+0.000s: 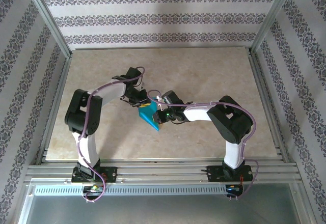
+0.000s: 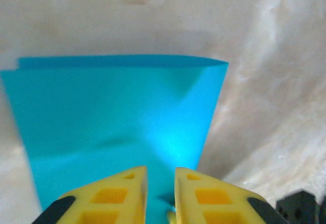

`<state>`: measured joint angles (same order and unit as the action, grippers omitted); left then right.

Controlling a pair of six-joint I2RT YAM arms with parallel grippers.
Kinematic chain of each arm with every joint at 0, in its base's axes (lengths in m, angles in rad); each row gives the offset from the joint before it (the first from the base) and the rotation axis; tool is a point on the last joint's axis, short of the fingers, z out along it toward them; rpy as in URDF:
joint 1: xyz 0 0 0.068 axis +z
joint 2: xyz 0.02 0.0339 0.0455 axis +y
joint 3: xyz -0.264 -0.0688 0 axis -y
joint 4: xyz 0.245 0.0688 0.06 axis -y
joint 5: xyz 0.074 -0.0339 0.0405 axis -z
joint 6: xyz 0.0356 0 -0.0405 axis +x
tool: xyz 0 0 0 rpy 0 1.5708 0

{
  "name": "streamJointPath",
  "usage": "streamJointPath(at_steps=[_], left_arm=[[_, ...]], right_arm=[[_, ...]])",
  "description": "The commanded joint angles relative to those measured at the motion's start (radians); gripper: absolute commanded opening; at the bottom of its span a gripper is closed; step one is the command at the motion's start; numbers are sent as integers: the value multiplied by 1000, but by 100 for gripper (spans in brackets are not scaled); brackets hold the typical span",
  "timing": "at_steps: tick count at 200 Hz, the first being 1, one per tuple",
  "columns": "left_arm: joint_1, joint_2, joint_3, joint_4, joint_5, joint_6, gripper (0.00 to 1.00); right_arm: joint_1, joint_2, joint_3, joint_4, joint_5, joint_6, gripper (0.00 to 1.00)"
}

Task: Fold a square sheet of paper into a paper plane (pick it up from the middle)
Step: Third fold the triangle at the center of the table.

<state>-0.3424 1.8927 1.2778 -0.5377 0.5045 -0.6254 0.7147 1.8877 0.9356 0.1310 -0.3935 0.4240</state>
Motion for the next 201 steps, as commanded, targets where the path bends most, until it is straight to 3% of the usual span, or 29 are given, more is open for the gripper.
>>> streamJointPath(at_steps=[1,38,71,120,201], left_arm=[[23,-106,-100,115,25,-100,24],[9,-259,-312,359,100,-271,24],[-18,-300,-414,453,109,-355,18],[-53,-238,-443,496,125,-385,12],[-58,-201,-500,542,115,-388,10]], right_arm=[[-12,44,9,-55,37,0,10],[-14,44,12,-66,36,2,10],[-15,49,17,-71,34,4,9],[-15,51,20,-79,33,4,9],[-15,59,32,-97,28,2,10]])
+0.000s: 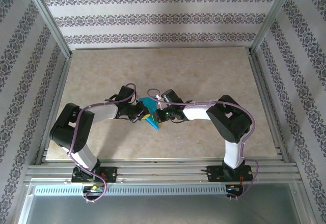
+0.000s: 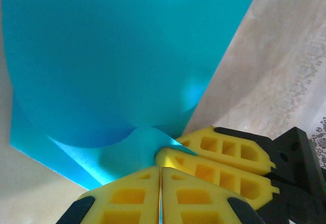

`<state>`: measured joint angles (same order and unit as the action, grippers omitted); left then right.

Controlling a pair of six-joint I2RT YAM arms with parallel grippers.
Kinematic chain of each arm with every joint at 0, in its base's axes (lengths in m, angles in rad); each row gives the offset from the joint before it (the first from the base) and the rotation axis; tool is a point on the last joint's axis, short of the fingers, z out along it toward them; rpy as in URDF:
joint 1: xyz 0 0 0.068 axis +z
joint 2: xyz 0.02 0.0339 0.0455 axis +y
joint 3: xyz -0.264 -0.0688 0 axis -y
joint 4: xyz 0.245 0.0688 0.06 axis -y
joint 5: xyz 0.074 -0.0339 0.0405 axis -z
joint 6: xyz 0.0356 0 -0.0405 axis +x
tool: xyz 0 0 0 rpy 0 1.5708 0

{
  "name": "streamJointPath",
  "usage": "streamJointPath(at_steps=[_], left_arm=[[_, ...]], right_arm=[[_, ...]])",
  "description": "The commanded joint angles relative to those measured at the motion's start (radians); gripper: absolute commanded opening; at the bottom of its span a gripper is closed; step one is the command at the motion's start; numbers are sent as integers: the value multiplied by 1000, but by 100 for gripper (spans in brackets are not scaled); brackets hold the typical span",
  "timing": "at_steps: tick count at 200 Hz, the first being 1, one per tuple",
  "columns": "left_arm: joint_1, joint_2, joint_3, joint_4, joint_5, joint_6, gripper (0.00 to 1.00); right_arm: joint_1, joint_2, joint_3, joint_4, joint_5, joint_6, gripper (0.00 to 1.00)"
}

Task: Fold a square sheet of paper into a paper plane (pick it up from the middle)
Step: Third fold the triangle at the center of the table.

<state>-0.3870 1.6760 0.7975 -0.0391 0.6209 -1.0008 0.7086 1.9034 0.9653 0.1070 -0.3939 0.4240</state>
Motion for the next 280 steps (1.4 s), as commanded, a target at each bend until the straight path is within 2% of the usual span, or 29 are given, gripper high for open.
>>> streamJointPath(at_steps=[1,144,251,280], left_arm=[[-14,16,-21,44,-1,-12,10],[-13,52,-33,24,-42,38,9],[-14,48,-14,27,-37,38,9],[-15,52,-14,45,-27,31,9]], right_arm=[[-9,44,2,-73,29,2,9],[-11,55,12,-82,20,4,10],[-22,65,24,-82,-39,21,20],[-23,69,25,-85,-40,20,18]])
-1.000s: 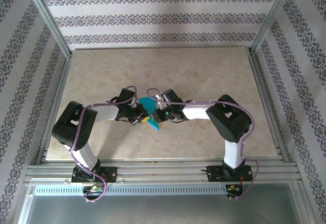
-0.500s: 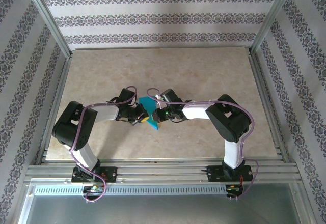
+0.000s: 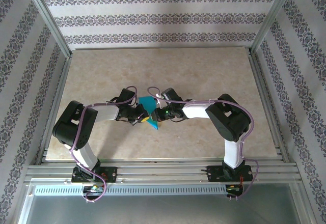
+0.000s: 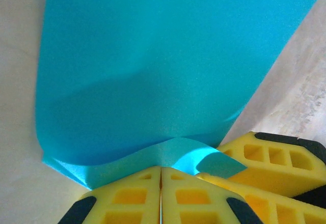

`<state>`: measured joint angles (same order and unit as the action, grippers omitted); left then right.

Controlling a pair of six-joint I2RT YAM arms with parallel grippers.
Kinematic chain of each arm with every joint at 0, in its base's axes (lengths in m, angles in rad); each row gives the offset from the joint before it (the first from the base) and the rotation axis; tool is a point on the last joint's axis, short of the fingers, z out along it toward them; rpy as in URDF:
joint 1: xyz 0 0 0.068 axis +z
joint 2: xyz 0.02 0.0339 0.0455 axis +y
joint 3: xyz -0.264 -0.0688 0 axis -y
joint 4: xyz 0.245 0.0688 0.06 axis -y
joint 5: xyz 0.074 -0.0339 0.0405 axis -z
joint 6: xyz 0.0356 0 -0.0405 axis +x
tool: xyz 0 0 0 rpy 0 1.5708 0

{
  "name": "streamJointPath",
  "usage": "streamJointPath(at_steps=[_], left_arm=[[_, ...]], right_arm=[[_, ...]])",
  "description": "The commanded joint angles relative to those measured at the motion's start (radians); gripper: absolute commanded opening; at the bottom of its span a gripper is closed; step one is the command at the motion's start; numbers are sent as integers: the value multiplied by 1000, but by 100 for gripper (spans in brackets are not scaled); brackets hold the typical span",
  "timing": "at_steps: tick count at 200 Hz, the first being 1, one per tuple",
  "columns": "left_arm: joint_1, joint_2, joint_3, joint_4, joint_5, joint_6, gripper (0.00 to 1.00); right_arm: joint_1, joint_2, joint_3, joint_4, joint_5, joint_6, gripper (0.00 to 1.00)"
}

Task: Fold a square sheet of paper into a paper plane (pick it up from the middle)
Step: Third fold the triangle at the center of the table.

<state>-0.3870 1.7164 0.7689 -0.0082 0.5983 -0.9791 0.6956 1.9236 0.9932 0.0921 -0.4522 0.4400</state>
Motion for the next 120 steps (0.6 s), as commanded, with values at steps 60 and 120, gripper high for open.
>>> streamJointPath(at_steps=[60,120], left_arm=[[-13,-9,32,-4,-6,31,10],[2,-51,-1,-46,-48,69,11]], right_arm=[[-13,47,-5,-81,59,5,6],[-18,48,-3,-98,82,12,4]])
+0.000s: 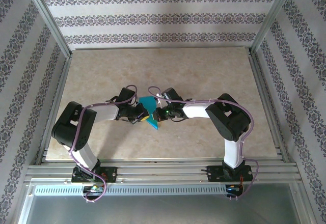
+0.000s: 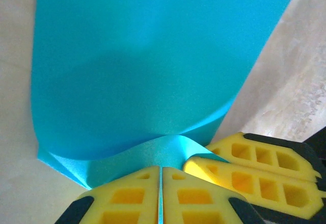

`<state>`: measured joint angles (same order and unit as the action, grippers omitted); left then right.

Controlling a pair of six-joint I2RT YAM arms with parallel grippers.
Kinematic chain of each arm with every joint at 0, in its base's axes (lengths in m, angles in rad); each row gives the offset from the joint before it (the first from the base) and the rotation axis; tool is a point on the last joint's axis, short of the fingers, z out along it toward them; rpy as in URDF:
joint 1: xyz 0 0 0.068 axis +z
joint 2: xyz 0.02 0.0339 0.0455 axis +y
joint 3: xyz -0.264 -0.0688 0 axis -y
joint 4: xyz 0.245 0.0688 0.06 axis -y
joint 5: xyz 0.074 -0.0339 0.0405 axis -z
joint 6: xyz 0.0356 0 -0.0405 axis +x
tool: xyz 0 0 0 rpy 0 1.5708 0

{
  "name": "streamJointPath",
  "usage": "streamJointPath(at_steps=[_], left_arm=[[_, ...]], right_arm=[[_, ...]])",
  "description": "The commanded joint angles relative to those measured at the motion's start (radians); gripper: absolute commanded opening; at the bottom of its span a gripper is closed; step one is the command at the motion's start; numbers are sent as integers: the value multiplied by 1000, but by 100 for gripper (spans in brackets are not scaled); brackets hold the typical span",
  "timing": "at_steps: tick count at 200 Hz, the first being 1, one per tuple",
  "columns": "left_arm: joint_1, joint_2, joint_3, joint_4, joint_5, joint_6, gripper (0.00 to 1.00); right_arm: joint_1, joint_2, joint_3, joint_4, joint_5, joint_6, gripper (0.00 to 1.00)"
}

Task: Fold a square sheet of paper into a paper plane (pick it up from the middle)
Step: Third fold the triangle at the center of the table.

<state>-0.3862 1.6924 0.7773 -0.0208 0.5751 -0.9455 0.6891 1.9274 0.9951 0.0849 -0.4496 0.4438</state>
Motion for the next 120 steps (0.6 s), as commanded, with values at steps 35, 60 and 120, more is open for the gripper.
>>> streamJointPath(at_steps=[35,60,120], left_arm=[[2,-26,-17,-17,-12,30,10],[2,-44,-25,-11,-4,37,10],[2,-52,-55,15,-1,41,10]], right_arm=[[-11,51,6,-110,85,9,4],[-11,52,10,-122,94,10,4],[-12,59,16,-136,97,12,4]])
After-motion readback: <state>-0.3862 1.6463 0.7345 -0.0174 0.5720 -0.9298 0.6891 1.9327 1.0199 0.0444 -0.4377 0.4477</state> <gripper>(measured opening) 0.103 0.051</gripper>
